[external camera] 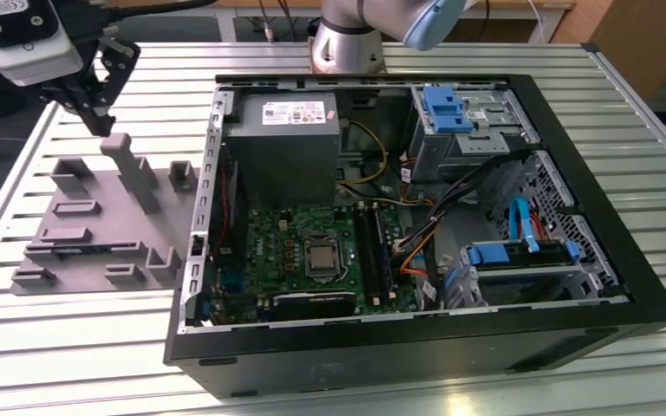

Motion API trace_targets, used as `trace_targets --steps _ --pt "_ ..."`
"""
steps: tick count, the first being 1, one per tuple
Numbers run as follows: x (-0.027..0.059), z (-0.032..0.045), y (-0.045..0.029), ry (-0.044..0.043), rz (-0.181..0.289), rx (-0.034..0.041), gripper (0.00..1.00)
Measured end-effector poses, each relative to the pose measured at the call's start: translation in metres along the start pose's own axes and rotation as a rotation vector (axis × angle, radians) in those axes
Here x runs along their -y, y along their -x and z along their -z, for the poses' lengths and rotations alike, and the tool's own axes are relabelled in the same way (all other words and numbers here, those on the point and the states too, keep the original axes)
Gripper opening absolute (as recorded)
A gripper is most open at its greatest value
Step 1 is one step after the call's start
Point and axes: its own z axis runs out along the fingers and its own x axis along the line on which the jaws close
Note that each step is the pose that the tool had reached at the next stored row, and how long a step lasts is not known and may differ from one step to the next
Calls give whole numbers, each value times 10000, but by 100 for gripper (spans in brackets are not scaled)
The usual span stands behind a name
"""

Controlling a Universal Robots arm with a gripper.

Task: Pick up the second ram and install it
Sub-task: 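Reach for the second ram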

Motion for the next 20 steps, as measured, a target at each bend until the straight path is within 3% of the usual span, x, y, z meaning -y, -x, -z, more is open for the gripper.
trace_targets --steps 13,20 --pt "46 -90 -87 -4 -2 -34 11" --pt "104 -132 -246 -3 0 -33 11"
